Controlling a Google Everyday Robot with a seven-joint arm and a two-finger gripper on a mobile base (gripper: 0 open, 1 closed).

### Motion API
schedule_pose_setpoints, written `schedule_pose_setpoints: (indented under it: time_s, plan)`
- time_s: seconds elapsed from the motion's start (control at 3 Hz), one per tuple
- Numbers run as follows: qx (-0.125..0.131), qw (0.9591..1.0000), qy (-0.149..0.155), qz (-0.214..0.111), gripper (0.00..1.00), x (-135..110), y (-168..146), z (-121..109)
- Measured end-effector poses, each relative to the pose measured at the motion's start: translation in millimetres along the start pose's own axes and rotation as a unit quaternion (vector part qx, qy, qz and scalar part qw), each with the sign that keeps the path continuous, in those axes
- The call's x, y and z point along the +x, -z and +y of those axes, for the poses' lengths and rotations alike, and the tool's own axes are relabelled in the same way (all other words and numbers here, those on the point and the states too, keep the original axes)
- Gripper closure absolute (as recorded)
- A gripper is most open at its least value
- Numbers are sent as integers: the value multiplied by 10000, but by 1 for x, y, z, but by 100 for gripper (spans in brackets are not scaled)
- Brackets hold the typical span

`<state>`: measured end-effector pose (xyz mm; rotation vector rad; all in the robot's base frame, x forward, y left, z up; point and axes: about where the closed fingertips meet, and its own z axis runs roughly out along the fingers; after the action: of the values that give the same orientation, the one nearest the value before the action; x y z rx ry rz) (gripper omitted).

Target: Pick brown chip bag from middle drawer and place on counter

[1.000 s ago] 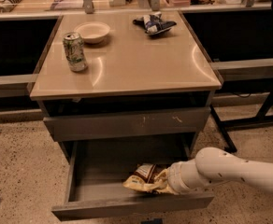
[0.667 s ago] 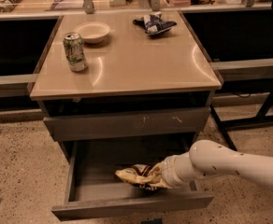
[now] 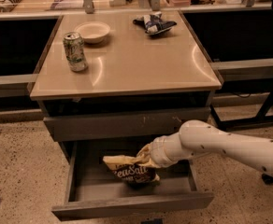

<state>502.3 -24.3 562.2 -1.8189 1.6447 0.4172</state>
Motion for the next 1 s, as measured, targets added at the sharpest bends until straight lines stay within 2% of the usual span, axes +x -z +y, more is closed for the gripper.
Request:
schedule_pose_setpoints:
  time_s: [0.33,0.67,1.0]
  plan:
    - [167,9994,275,-104,100,-31,9,-25]
    - [259,9987,445,-34,100,-67,30,-37]
    - [498,9964,669,170,100,-117,77,-46]
